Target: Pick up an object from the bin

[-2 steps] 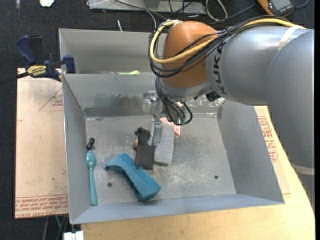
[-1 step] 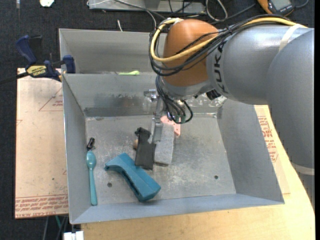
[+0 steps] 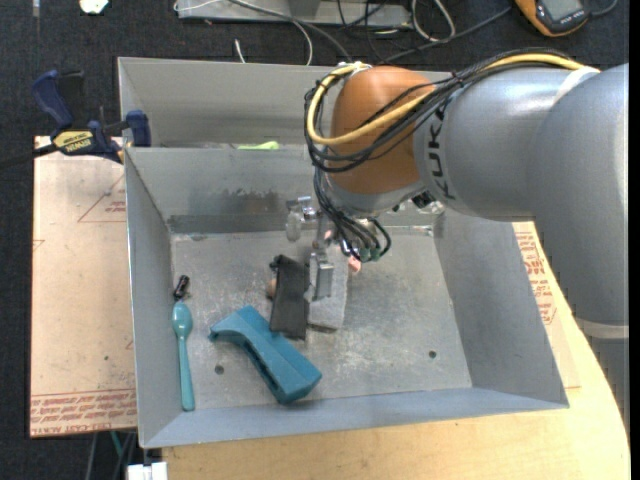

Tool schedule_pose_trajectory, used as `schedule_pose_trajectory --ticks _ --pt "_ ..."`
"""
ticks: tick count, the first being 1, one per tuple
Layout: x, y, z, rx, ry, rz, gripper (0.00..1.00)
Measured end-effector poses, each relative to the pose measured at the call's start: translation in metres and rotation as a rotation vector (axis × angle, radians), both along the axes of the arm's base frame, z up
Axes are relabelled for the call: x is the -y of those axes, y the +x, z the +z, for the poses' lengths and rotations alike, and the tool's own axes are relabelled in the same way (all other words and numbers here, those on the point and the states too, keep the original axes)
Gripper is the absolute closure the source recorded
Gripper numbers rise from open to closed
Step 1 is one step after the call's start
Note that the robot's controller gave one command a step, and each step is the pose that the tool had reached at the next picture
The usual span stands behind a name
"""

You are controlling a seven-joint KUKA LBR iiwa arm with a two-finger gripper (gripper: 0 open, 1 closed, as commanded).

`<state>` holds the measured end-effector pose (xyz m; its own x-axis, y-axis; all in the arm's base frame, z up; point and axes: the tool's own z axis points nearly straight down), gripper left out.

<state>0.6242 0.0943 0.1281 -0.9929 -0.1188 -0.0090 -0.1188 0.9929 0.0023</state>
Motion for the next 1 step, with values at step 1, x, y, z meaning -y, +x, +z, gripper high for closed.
schedule_pose_trajectory --ticks 1 --pt "0.0113 -0.0067 -0.0404 -0.008 0.0 -0.048 0.0"
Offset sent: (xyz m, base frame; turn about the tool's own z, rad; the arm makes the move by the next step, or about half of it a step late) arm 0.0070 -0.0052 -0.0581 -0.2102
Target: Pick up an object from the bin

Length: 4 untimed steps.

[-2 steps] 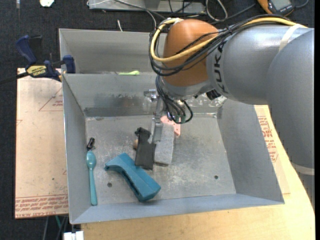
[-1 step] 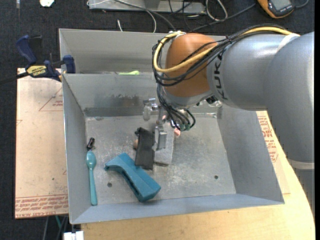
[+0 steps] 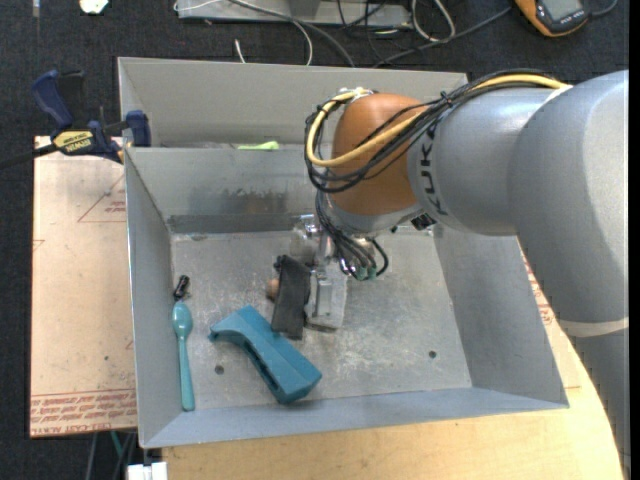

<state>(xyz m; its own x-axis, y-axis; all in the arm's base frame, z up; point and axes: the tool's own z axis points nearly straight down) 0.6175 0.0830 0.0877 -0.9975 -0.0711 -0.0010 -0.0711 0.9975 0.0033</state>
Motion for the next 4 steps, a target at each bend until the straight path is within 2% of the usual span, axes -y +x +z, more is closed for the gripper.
schedule_pose_trajectory --ticks 1,2,3,4 --pt "-0.008 0.015 -0.013 0.001 0.002 0.256 1.0" --pt "-0.008 0.015 -0.013 0.001 0.002 0.255 1.0" --pt "-0.003 0.01 0.041 -0.002 0.001 0.275 1.0" --pt "0.007 0.026 0.119 0.001 0.002 0.255 1.0"
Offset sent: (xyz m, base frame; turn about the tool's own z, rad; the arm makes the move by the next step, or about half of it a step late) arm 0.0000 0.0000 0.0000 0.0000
